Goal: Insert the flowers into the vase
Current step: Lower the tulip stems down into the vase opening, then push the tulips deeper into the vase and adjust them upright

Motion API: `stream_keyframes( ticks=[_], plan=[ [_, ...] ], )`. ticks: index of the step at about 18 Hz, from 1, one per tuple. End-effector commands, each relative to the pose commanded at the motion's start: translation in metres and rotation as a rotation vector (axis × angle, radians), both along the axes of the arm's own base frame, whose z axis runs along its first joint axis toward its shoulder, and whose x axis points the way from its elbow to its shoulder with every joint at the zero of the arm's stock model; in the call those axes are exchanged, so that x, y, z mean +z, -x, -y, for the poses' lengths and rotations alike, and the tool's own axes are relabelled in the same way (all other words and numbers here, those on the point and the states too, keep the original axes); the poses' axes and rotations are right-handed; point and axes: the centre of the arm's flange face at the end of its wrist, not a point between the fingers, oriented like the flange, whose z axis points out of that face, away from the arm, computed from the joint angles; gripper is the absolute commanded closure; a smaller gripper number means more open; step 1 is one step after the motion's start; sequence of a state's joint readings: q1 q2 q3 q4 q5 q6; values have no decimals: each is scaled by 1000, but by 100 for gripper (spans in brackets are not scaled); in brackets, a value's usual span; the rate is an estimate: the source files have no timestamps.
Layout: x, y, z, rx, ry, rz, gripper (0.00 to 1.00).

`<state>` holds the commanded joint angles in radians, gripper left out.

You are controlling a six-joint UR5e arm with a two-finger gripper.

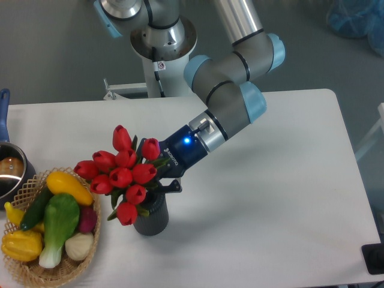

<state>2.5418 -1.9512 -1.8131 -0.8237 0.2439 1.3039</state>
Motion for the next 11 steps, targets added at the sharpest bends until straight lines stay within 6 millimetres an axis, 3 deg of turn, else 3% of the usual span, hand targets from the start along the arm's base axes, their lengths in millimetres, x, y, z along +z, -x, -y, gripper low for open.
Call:
stream_keyframes(
  ticks=[11],
  plan=[
    [-20, 5, 9, 3, -10, -18, 94]
  ],
)
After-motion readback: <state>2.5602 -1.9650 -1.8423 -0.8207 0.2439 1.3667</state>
